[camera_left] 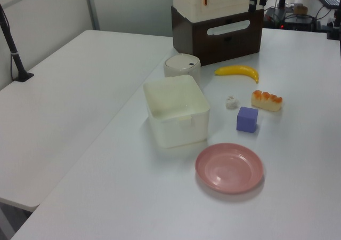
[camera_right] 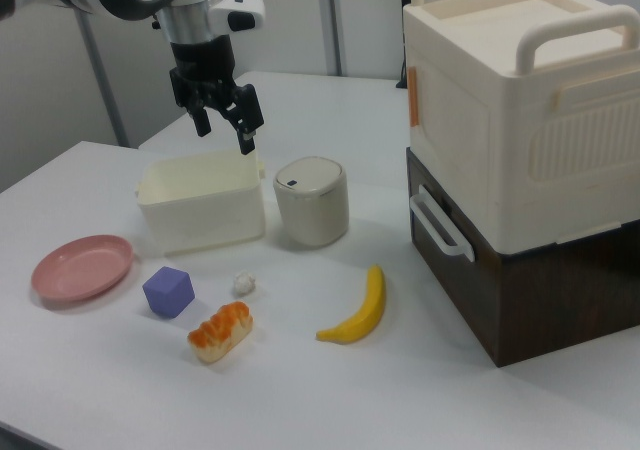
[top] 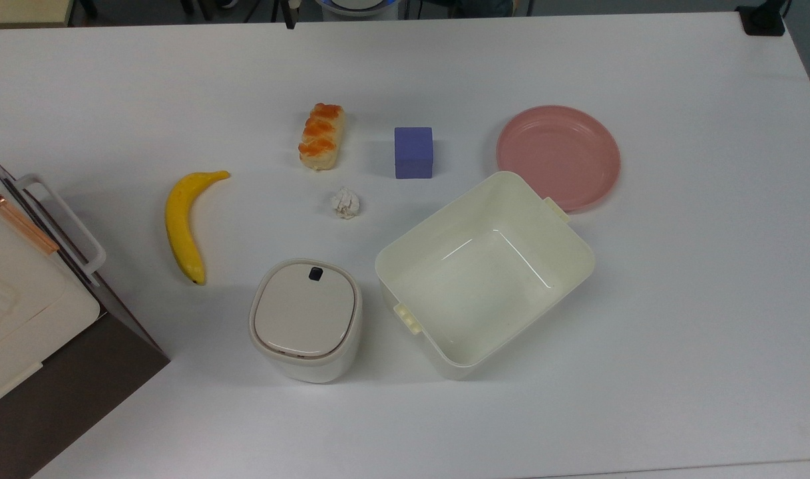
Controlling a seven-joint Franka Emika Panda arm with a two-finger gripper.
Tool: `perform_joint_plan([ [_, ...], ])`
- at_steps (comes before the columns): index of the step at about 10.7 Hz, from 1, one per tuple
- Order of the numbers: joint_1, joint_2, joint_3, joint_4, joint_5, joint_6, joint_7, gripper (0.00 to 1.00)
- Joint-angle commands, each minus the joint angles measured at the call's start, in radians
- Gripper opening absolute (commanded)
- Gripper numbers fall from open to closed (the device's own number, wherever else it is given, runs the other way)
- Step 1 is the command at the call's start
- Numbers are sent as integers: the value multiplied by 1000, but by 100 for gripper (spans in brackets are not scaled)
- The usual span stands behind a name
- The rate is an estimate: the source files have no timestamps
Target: Open the trash can
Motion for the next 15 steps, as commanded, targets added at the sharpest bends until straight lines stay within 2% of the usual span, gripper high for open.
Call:
perform_joint_plan([
  [1,9,-20,-8,-21,-5,-15,36,100],
  [15,3,-18,-11,4,-21,-30,107,100],
])
